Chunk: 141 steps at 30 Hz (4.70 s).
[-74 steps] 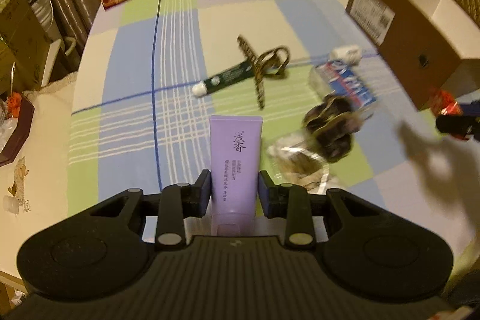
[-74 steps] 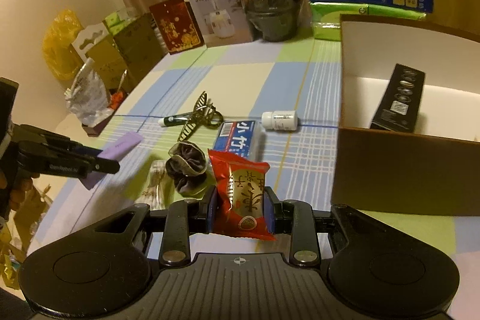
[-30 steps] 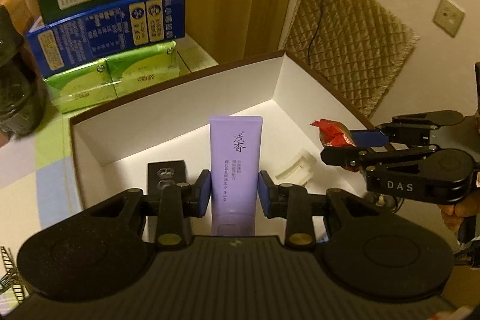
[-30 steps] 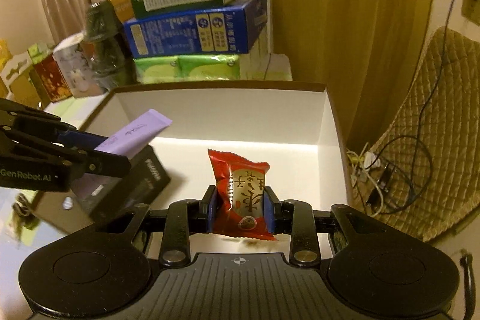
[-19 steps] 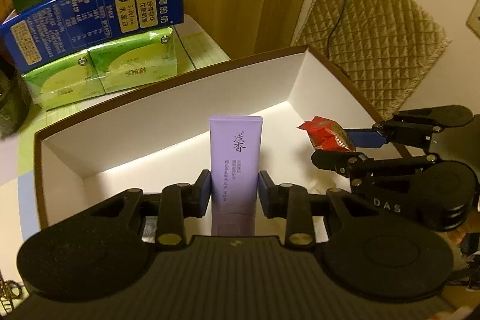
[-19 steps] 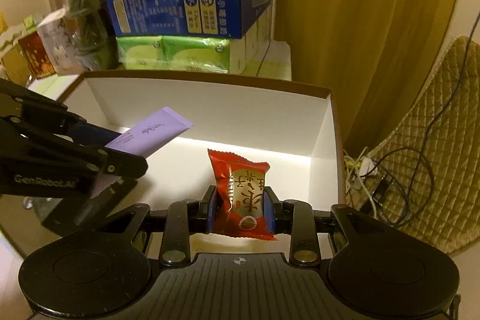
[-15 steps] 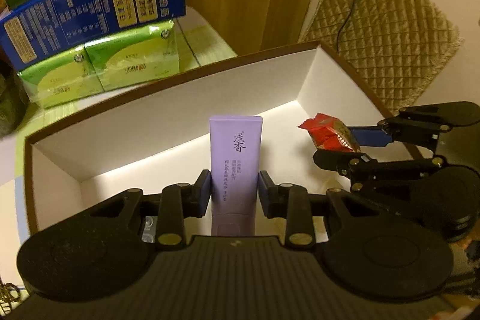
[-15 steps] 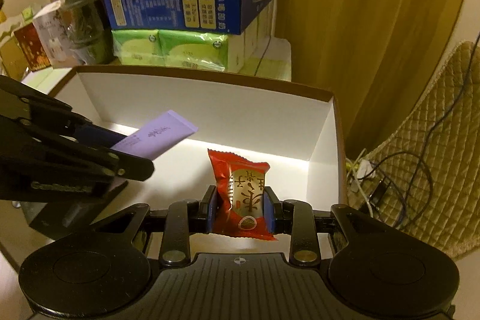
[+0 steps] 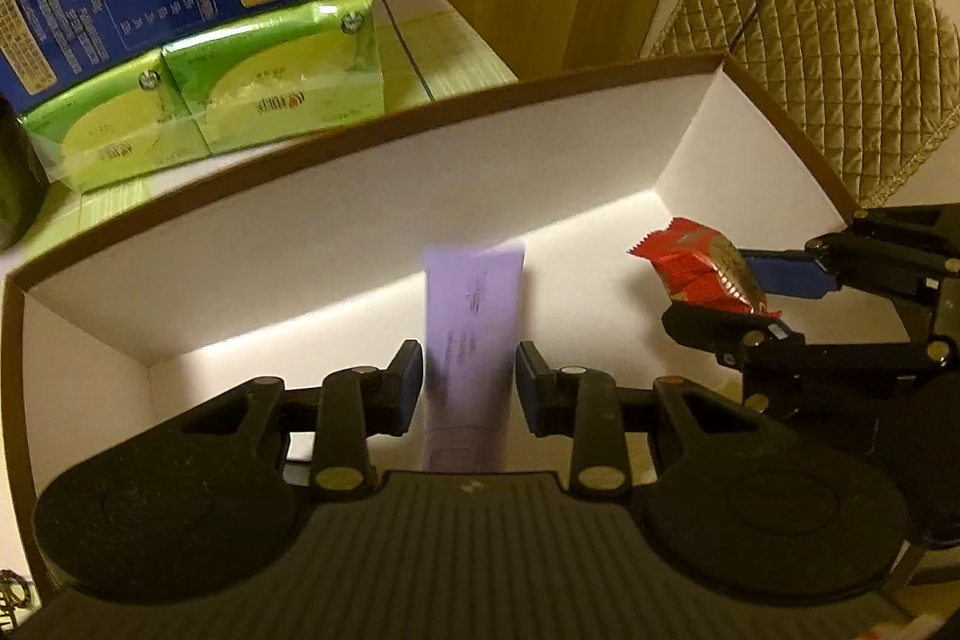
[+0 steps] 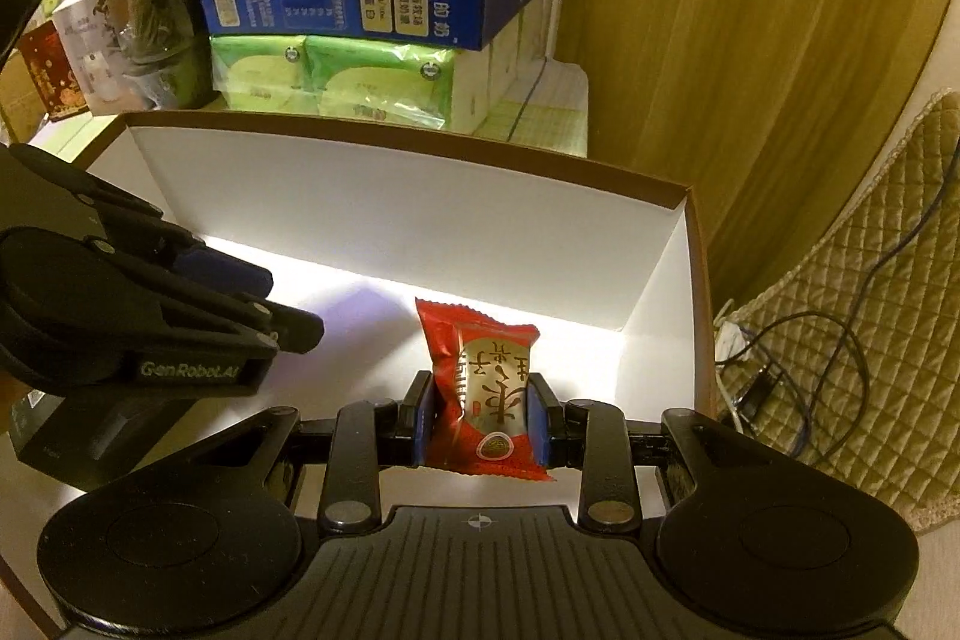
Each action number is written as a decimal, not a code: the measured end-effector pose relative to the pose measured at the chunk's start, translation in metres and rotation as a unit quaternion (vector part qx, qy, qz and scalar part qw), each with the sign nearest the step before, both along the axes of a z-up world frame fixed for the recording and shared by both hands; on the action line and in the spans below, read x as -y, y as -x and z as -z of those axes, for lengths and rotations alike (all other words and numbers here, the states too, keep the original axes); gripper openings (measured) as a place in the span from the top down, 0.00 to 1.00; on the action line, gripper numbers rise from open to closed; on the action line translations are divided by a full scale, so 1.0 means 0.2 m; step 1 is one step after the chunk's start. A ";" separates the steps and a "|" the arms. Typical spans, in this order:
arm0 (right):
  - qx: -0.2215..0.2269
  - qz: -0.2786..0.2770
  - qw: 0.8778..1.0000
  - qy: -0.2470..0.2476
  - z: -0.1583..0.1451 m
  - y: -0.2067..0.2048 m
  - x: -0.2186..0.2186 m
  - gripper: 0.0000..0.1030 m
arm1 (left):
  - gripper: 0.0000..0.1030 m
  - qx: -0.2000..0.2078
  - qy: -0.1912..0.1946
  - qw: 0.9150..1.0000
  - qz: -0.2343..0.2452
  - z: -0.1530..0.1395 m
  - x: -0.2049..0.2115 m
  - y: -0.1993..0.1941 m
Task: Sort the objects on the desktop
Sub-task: 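Open both tools to drop the tube and candy packet into the box, then withdraw both tools from the box toward the loose items on the table, then grasp the cotton swab bag with the left tool while right grasps the toothpick box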
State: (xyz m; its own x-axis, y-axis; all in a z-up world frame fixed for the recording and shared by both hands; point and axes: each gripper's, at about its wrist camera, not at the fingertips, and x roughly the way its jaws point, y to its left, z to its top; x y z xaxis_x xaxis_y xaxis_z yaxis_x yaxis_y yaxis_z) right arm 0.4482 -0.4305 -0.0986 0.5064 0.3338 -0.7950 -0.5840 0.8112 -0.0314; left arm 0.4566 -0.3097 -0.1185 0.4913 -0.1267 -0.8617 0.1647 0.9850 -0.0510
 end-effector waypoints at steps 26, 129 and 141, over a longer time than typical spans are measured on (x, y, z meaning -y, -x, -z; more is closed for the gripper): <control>0.057 -0.006 0.997 -0.051 -0.14 0.15 0.06 0.09 | 0.25 0.069 -0.030 0.997 0.003 -0.24 -0.09 0.20; -0.087 0.049 0.990 -0.099 0.05 1.35 -0.85 0.02 | 0.21 -0.023 -0.007 0.991 -0.128 0.06 -1.55 1.54; -0.082 0.045 0.990 -0.107 0.08 1.33 -1.00 0.02 | 0.65 -0.051 -0.019 0.992 -0.115 0.22 -1.62 1.43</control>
